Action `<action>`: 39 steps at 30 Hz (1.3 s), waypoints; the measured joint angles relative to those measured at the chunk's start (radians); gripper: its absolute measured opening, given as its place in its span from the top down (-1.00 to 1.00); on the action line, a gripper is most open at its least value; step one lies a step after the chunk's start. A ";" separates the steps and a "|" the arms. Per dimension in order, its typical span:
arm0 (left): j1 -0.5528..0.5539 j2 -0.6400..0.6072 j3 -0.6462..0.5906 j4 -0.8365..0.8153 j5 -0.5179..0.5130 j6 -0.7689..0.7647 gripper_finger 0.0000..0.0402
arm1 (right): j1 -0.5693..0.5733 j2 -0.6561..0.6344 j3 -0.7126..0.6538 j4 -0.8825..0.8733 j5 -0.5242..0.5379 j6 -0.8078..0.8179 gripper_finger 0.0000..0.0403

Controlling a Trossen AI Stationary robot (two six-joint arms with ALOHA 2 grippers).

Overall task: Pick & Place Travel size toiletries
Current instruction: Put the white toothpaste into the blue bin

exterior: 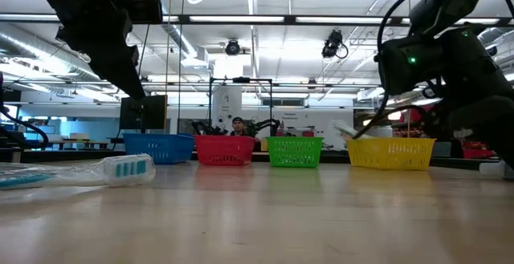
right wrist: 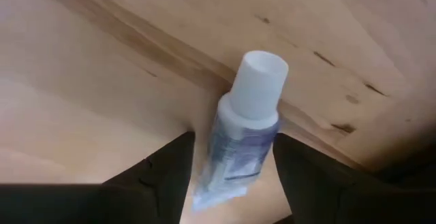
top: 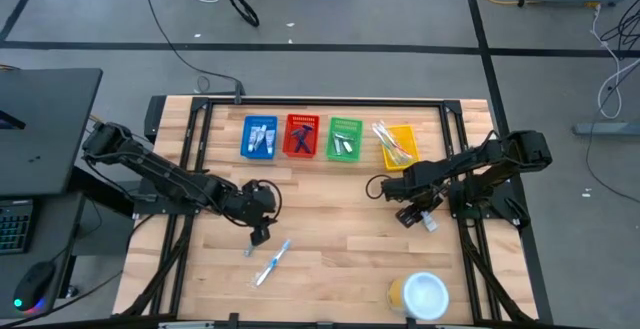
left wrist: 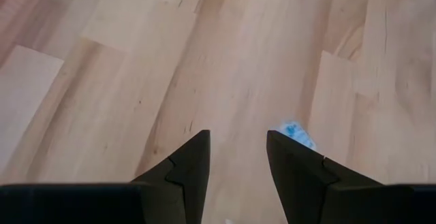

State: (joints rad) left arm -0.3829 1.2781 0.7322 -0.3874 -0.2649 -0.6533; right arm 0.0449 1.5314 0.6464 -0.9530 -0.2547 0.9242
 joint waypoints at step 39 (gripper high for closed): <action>0.118 -0.001 0.000 0.144 -0.398 0.024 0.24 | -0.045 0.039 0.198 1.584 0.498 -0.775 0.44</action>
State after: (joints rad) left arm -0.2650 1.2770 0.7322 -0.2431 -0.6627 -0.6294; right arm -0.0003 1.5700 0.8440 0.6305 0.2435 0.1490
